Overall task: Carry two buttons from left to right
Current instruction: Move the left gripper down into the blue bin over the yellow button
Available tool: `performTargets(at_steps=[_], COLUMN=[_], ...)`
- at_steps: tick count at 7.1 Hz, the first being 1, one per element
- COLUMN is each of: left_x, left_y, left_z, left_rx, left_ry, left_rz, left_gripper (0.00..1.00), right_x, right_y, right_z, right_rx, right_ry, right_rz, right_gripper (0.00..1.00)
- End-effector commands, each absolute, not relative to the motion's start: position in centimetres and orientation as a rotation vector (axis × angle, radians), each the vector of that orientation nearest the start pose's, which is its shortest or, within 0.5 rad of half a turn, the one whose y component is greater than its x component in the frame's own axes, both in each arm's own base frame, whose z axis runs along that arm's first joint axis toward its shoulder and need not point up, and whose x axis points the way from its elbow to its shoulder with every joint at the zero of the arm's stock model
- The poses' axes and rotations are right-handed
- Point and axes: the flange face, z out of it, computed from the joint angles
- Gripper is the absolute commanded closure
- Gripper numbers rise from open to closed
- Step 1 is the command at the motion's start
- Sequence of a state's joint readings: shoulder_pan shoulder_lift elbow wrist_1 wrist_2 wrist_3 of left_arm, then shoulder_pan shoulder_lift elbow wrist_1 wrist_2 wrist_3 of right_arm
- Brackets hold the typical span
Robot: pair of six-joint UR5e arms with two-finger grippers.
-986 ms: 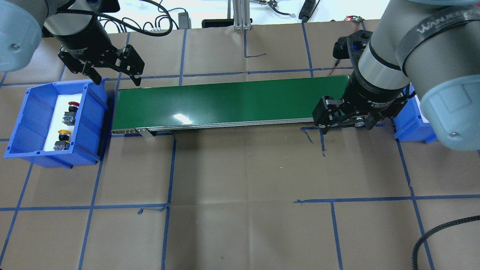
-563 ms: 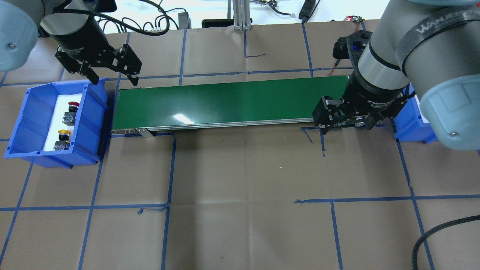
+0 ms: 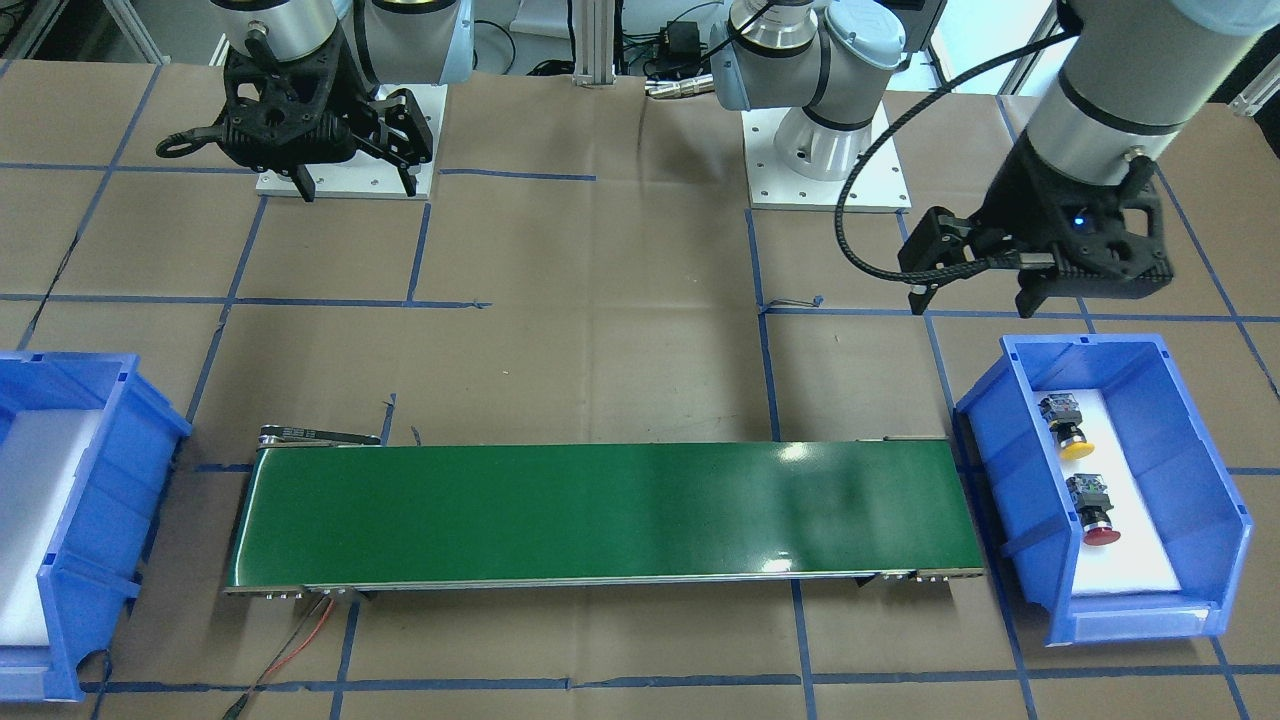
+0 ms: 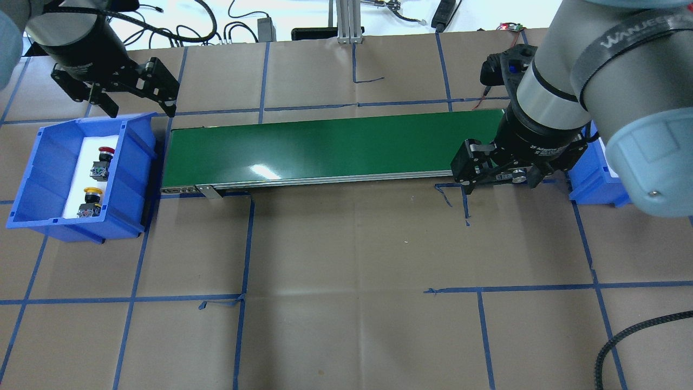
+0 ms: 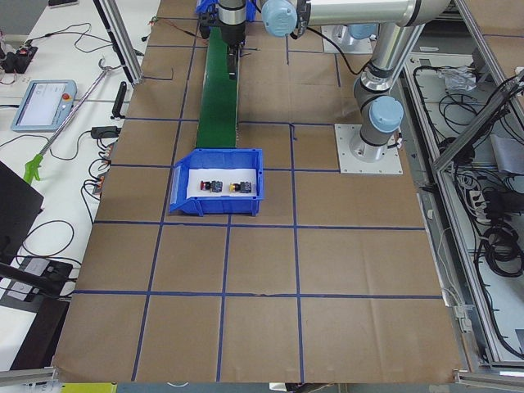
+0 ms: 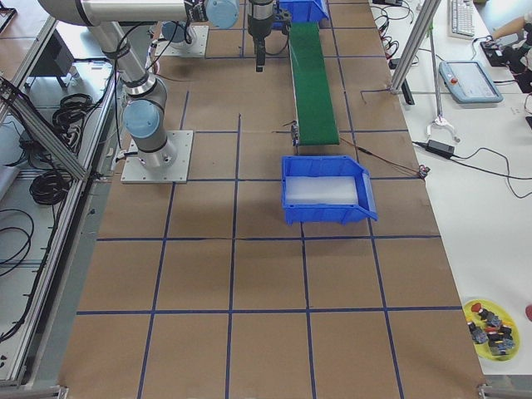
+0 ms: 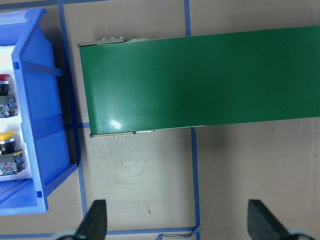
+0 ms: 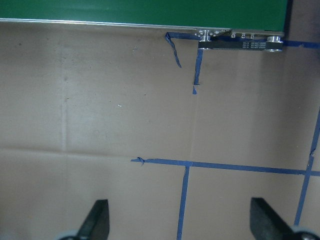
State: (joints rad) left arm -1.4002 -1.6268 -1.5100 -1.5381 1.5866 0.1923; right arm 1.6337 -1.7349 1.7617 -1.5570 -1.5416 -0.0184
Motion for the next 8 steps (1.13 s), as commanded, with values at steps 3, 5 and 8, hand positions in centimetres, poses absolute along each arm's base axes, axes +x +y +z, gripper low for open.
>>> performTargets(at_steps=[3, 5, 8], left_x=[10.1, 18.1, 22.6], left_y=[-52.5, -51.2, -51.2], left_z=[49.3, 47.9, 42.1], left_rx=[-0.034, -0.008, -0.055], left_ry=[3.115, 3.124, 3.127], left_rz=[-0.047, -0.014, -0.025], left_gripper=[0.00, 0.00, 0.01], right_x=[16.2, 16.2, 16.2], right_y=[-40.9, -40.8, -40.9], right_z=[46.7, 46.8, 46.7], right_rx=[-0.126, -0.126, -0.123], right_ry=[3.112, 3.110, 3.110], right_rz=[0.065, 0.063, 0.068], right_gripper=[0.00, 0.00, 0.00])
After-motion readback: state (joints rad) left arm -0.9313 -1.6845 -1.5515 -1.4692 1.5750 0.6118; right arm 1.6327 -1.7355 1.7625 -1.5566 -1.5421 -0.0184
